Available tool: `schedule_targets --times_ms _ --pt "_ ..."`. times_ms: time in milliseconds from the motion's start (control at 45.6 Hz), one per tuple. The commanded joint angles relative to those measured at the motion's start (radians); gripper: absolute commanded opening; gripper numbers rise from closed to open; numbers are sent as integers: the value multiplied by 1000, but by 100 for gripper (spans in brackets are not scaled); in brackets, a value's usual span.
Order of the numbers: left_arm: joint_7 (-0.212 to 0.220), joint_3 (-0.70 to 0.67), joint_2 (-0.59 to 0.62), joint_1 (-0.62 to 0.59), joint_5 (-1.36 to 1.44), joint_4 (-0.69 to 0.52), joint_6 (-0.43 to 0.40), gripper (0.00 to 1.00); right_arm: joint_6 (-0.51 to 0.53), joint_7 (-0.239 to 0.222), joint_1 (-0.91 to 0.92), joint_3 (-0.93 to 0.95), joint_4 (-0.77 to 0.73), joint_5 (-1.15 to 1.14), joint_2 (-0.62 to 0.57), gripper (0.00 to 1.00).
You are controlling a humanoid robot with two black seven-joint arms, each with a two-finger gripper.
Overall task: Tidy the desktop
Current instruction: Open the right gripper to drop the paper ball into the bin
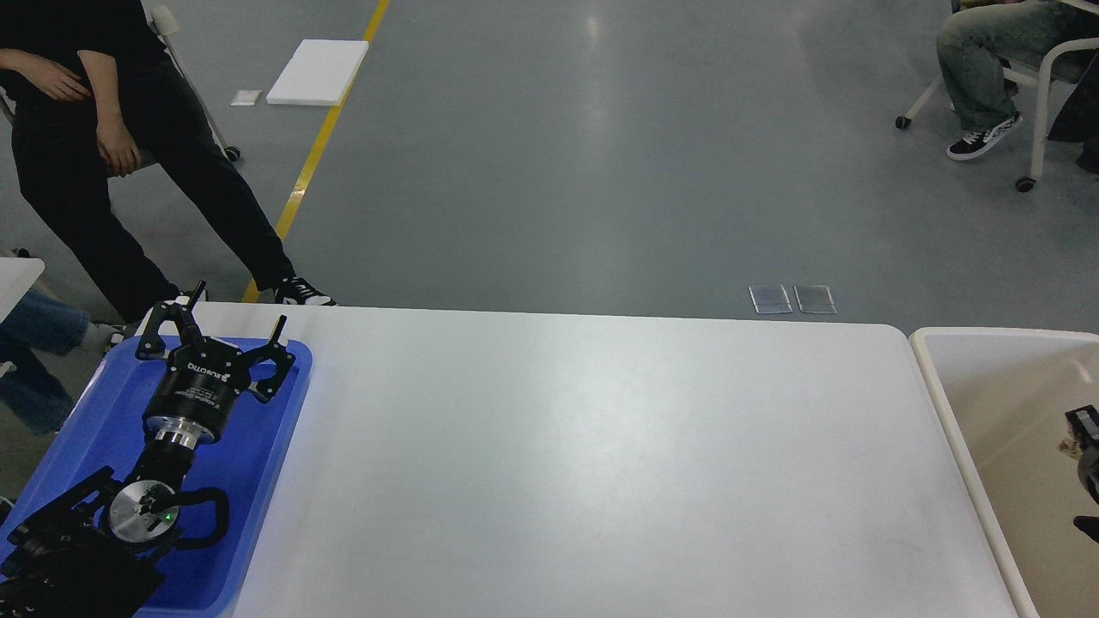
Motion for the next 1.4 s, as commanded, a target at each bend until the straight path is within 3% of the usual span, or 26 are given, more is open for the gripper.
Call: schedule_targets --times_ms 0,88,746,1141,1273,1383 --pt "0 0 0 0 0 0 0 99 -13 13 -8 28 -4 6 -22 89" --pt "-1 0 0 0 0 0 0 99 -13 13 -13 31 -2 6 -24 97" --pt "0 0 0 0 0 0 0 99 -7 11 37 117 10 7 -28 100" --pt "0 0 0 0 0 0 0 99 5 11 29 407 426 -3 -130 100" --pt "0 0 0 0 0 0 0 99 18 13 26 683 574 -6 -137 100" --pt "0 0 0 0 0 0 0 99 104 23 17 843 621 -6 -75 100"
